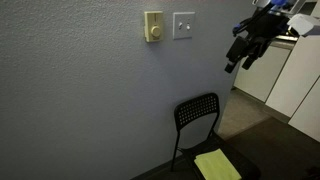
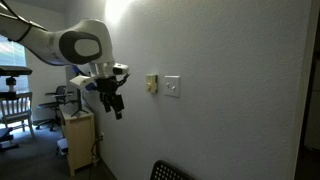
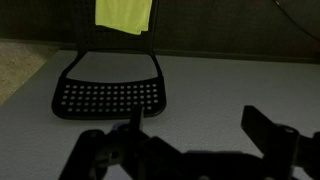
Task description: Turn off the left light switch
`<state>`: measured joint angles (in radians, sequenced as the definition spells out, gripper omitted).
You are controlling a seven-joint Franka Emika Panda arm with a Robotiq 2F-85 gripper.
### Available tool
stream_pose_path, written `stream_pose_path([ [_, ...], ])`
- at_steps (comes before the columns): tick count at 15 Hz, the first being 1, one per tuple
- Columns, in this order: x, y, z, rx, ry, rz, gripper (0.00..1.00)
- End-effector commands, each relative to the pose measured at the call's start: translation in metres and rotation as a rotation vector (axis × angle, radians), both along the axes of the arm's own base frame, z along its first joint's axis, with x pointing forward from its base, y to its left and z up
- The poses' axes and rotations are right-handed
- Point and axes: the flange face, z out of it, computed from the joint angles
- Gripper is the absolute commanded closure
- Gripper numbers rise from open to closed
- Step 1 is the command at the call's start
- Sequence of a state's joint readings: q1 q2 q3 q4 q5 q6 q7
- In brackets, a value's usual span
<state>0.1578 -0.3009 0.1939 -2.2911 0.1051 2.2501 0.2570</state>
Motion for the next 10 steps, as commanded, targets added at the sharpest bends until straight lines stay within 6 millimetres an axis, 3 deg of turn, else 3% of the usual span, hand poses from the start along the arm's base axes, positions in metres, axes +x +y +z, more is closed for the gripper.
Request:
stream_pose_path([
  [1, 0.000, 0.000, 0.001, 0.000, 0.001, 0.000, 0.00],
  [10, 0.015, 0.002, -0.002, -0.050, -0.012, 0.082, 0.00],
])
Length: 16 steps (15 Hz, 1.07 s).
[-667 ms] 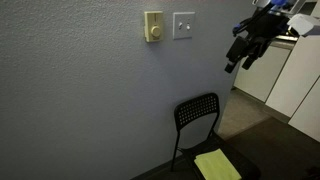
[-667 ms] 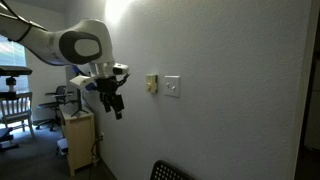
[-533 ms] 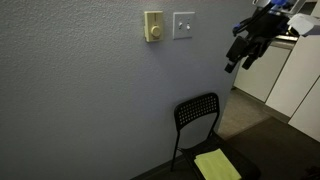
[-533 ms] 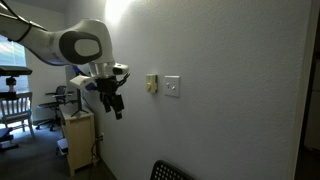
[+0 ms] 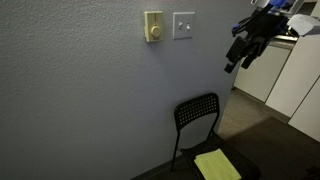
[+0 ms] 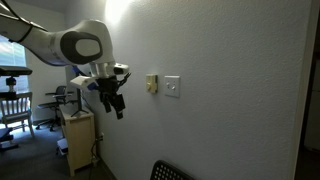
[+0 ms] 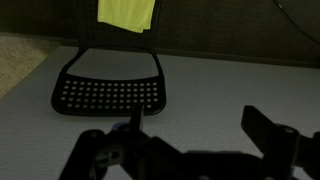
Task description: Turn off the left light switch
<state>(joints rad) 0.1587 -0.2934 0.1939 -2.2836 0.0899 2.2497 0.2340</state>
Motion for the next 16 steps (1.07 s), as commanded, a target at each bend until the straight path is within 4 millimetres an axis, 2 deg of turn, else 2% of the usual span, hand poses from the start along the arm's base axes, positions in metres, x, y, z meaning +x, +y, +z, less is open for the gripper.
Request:
stream_pose_path([
  [1, 0.017, 0.001, -0.003, -0.048, -0.007, 0.067, 0.00],
  [7, 0.047, -0.003, -0.007, -0.142, -0.017, 0.181, 0.00],
  [11, 0.071, -0.007, -0.002, -0.250, -0.039, 0.274, 0.00],
  [16, 0.097, -0.002, 0.005, -0.434, -0.060, 0.447, 0.00],
])
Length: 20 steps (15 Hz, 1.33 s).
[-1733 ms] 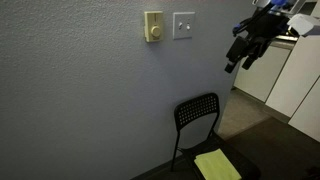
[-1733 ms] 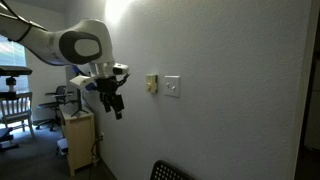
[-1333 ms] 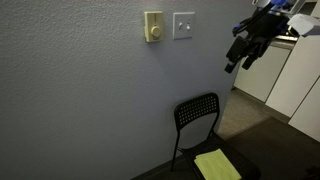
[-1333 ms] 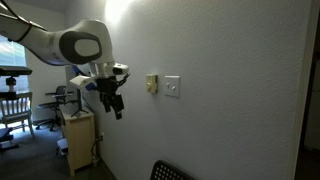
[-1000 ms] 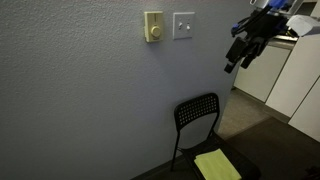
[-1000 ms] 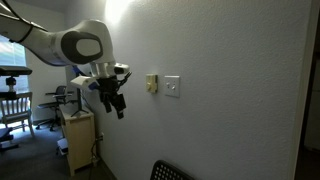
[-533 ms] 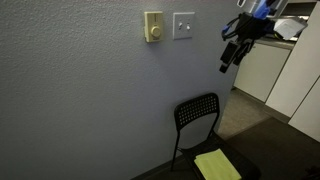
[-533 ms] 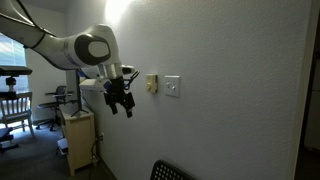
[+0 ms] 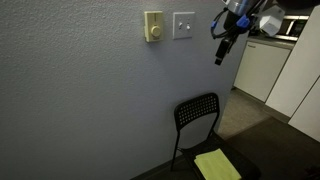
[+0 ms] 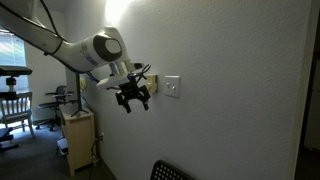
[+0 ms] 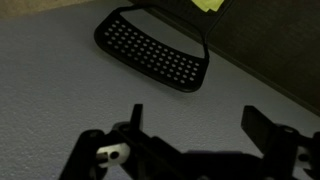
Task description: Turn off the left light switch
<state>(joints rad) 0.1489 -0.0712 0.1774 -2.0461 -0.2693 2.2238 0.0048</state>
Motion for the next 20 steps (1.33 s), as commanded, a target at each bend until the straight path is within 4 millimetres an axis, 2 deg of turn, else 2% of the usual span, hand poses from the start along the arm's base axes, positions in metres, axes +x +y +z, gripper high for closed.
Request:
stream_pose_path([
  [1, 0.024, 0.001, 0.003, -0.143, 0.014, 0.133, 0.00],
  [2, 0.028, 0.002, 0.005, -0.166, 0.007, 0.161, 0.00],
  [3, 0.015, 0.001, 0.003, -0.111, -0.007, 0.104, 0.00],
  [6, 0.022, 0.003, 0.005, -0.138, -0.008, 0.140, 0.00],
  [8, 0.019, 0.002, 0.001, -0.169, -0.013, 0.142, 0.00],
  [13, 0.038, 0.008, 0.007, -0.363, -0.075, 0.268, 0.00],
  [16, 0.054, 0.024, 0.013, -0.454, -0.103, 0.361, 0.00],
  [20, 0.077, 0.059, 0.022, -0.549, -0.130, 0.499, 0.00],
])
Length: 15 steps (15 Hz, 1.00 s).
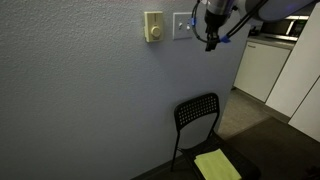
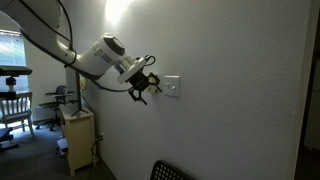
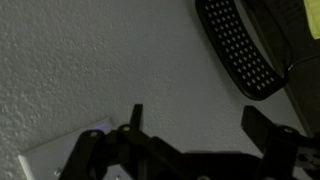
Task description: Turn off the left light switch
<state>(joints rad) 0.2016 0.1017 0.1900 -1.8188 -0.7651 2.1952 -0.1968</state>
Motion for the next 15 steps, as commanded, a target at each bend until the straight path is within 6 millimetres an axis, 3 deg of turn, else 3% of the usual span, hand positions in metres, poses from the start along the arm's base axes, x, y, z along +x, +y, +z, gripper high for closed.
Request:
stream_pose_path([
  [1, 0.029, 0.030, 0.005, -0.095, 0.001, 0.119, 0.00],
  [6, 0.063, 0.049, 0.013, -0.145, -0.033, 0.225, 0.00],
  [11, 0.096, 0.045, 0.022, -0.181, -0.058, 0.250, 0.00],
  [15, 0.114, 0.039, 0.024, -0.090, -0.030, 0.278, 0.00],
])
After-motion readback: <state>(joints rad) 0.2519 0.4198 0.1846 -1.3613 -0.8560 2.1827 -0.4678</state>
